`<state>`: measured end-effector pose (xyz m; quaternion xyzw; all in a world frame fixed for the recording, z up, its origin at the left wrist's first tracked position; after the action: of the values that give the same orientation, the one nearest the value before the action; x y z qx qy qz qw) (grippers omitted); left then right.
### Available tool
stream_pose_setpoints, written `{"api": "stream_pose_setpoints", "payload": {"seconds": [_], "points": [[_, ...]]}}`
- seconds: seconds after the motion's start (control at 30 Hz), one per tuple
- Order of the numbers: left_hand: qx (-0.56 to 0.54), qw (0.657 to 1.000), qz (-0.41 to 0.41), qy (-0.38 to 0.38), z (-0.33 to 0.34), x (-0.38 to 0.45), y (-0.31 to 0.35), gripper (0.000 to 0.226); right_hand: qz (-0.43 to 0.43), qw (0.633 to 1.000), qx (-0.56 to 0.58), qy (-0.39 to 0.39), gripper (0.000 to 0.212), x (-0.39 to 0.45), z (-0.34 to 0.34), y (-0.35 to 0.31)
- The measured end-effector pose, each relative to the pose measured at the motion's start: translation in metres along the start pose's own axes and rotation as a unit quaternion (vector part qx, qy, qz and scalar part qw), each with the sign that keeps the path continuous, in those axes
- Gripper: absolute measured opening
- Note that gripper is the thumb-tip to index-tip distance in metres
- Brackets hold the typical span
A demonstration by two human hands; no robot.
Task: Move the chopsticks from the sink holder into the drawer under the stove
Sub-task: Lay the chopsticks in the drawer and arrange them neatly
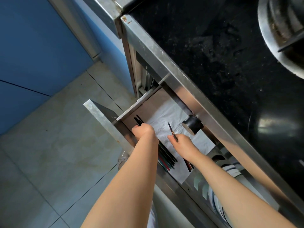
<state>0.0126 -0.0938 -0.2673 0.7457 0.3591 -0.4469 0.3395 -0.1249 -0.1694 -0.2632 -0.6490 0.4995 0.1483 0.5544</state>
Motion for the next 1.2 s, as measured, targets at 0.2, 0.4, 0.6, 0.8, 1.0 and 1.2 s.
{"api": "stream_pose_setpoints", "payload": {"seconds": [0.2,0.4,0.6,0.8,1.0,1.2], "points": [[0.016,0.993,0.074,-0.094,-0.009,-0.022,0.003,0.039,-0.006,1.0,0.021,0.001,0.041,-0.012,-0.002,-0.013],[0.304,0.864,0.374,-0.147,-0.041,-0.084,0.019,0.03,0.014,0.999,0.046,0.006,0.038,-0.008,0.002,-0.021],[0.585,0.436,0.683,0.042,-0.092,-0.102,0.042,0.028,0.033,0.999,0.042,-0.011,0.037,0.021,0.016,-0.025],[0.483,0.298,0.814,0.124,-0.115,-0.086,0.04,0.037,0.071,0.996,-0.038,-0.032,0.04,0.061,0.031,-0.02],[0.402,0.301,0.855,0.131,-0.117,-0.074,0.034,0.04,0.07,0.994,-0.071,-0.051,0.034,0.093,0.052,-0.014],[0.402,0.313,0.85,0.134,-0.115,-0.072,0.035,0.039,-0.011,0.998,-0.069,0.006,0.02,0.1,0.058,-0.027]]}}
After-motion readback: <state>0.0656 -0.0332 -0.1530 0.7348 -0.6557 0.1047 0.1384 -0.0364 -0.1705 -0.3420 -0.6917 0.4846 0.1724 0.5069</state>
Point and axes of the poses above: each hand's wrist, its own x-axis towards the middle knuckle, its own z-axis out of the palm, y = z × x, the point moved 5 cm from there along x, towards the middle knuckle, and after that the axes turned 11 degrees about x, right-handed, at the moved point
